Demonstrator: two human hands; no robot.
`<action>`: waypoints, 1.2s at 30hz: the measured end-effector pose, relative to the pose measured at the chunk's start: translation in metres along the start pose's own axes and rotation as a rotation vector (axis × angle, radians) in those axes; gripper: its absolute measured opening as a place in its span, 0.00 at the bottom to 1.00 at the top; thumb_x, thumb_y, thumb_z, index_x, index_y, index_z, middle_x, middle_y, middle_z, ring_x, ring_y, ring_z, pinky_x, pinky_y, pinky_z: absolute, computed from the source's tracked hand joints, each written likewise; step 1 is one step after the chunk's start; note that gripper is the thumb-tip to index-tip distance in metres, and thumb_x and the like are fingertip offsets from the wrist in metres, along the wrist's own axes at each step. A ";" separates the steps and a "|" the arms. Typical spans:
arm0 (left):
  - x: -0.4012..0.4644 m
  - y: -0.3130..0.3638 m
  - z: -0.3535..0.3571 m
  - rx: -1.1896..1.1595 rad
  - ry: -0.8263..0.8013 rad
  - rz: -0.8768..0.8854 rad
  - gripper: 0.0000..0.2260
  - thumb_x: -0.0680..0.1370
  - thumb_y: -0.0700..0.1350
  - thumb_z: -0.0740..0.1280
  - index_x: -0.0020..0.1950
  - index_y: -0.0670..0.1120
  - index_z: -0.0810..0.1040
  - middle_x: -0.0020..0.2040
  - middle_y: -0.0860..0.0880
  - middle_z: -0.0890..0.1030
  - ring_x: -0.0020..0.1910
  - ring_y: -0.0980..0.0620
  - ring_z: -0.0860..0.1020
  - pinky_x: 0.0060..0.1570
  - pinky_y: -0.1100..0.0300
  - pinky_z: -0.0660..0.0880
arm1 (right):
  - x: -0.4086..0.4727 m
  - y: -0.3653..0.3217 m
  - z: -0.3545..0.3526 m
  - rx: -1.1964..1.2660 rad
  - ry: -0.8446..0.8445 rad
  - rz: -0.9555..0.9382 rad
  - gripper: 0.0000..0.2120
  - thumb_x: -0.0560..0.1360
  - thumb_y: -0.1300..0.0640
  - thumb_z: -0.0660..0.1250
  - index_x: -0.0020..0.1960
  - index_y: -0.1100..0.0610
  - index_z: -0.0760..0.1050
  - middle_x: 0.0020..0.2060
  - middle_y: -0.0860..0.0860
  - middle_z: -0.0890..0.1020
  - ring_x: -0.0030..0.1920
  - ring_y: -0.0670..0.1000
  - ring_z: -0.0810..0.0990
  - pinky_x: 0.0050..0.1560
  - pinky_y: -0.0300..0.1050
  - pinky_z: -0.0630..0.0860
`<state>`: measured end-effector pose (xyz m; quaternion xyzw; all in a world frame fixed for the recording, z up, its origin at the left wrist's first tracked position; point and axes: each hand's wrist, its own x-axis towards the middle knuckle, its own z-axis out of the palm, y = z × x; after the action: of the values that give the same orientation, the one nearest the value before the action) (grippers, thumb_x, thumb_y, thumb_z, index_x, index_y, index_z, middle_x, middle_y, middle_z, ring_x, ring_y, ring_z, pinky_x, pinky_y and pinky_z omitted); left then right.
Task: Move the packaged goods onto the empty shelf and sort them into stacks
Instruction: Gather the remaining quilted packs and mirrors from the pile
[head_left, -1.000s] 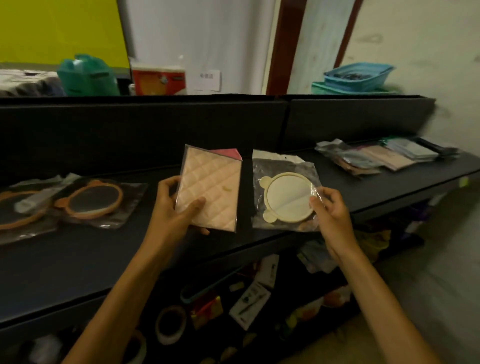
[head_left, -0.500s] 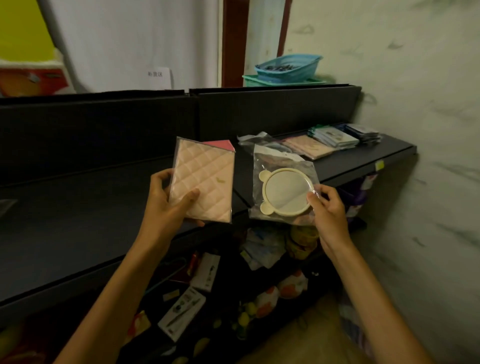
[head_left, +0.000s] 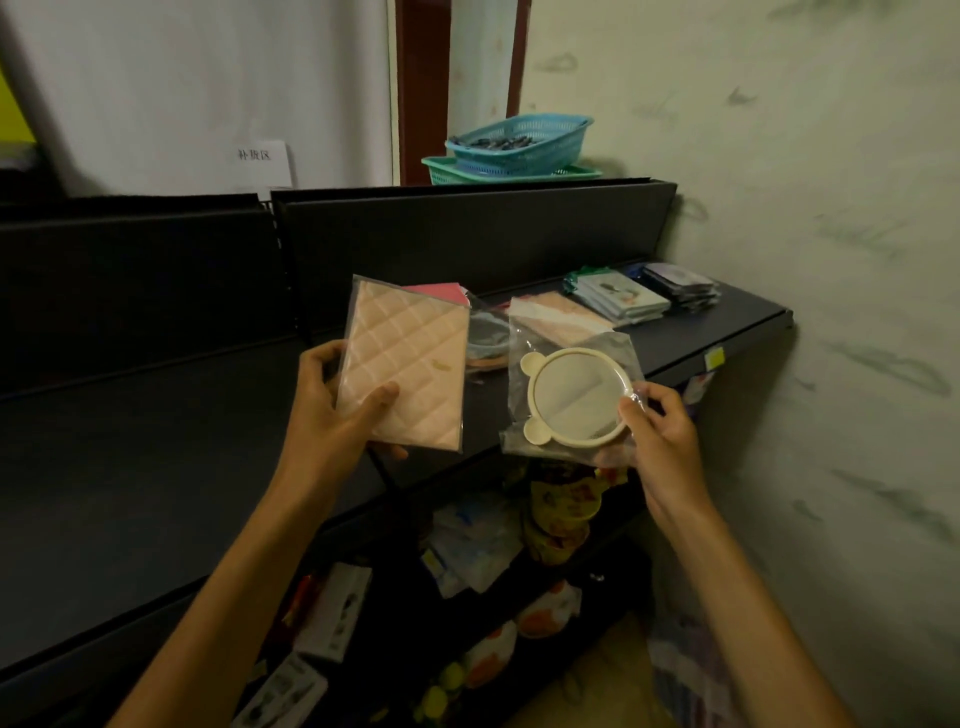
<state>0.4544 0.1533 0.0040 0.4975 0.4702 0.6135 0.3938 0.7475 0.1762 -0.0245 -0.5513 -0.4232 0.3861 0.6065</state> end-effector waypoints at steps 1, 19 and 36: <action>0.009 -0.004 0.006 -0.012 0.003 -0.001 0.24 0.75 0.40 0.68 0.67 0.49 0.62 0.59 0.52 0.74 0.50 0.51 0.81 0.31 0.54 0.80 | 0.014 0.000 0.000 0.001 -0.010 0.003 0.10 0.78 0.56 0.64 0.59 0.52 0.72 0.54 0.49 0.80 0.55 0.54 0.81 0.51 0.64 0.79; 0.124 -0.032 0.040 0.049 0.260 0.019 0.25 0.75 0.41 0.68 0.68 0.51 0.62 0.64 0.48 0.72 0.52 0.50 0.80 0.32 0.57 0.80 | 0.203 -0.005 0.094 -0.091 -0.409 -0.007 0.07 0.78 0.57 0.64 0.56 0.50 0.72 0.55 0.51 0.79 0.53 0.50 0.81 0.42 0.48 0.82; 0.117 -0.030 0.072 0.122 0.439 0.020 0.26 0.74 0.39 0.68 0.68 0.49 0.62 0.58 0.54 0.73 0.53 0.49 0.79 0.31 0.59 0.80 | 0.237 0.001 0.109 -0.765 -0.563 -0.501 0.14 0.76 0.47 0.64 0.58 0.53 0.71 0.51 0.50 0.77 0.50 0.50 0.77 0.48 0.47 0.76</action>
<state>0.5030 0.2856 0.0081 0.3798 0.5759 0.6812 0.2450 0.7272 0.4354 -0.0011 -0.4904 -0.7984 0.1807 0.2990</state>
